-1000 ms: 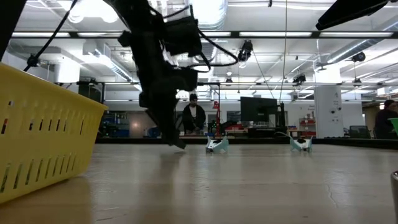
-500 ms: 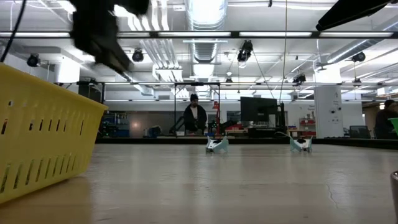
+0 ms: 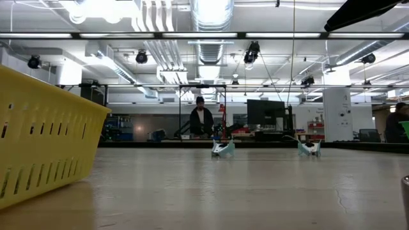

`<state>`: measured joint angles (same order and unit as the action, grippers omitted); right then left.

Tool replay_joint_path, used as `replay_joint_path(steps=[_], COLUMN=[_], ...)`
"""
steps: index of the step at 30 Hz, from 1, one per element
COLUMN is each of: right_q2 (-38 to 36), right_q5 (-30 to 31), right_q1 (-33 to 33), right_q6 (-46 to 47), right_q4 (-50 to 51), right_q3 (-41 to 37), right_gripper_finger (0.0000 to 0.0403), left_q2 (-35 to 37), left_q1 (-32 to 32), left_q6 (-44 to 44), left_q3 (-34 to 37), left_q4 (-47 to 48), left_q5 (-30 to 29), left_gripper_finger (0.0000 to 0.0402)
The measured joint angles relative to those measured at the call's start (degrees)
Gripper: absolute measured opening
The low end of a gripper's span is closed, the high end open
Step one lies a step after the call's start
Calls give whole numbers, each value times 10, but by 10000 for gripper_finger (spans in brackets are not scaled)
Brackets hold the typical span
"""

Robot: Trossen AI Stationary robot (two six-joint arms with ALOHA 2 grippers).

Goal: Pick and place Stapler, Stapler remover, tape
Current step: Put the black staple remover into the blue basket

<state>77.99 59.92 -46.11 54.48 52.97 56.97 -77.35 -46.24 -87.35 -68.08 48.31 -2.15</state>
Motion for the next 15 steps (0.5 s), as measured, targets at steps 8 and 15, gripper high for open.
replay_joint_path(steps=[8, 15], right_q2=[0, 0], right_q5=[1, 1], right_q1=[0, 0], right_q6=[-11, -11], right_q4=[-1, -1], right_q3=[0, 0], right_gripper_finger=[201, 201], left_q2=[-20, -25], left_q1=[-49, -49], left_q6=[-81, -123], left_q3=[45, 119], left_q4=[2, -52], left_q5=[-15, 55], left_gripper_finger=[53, 53])
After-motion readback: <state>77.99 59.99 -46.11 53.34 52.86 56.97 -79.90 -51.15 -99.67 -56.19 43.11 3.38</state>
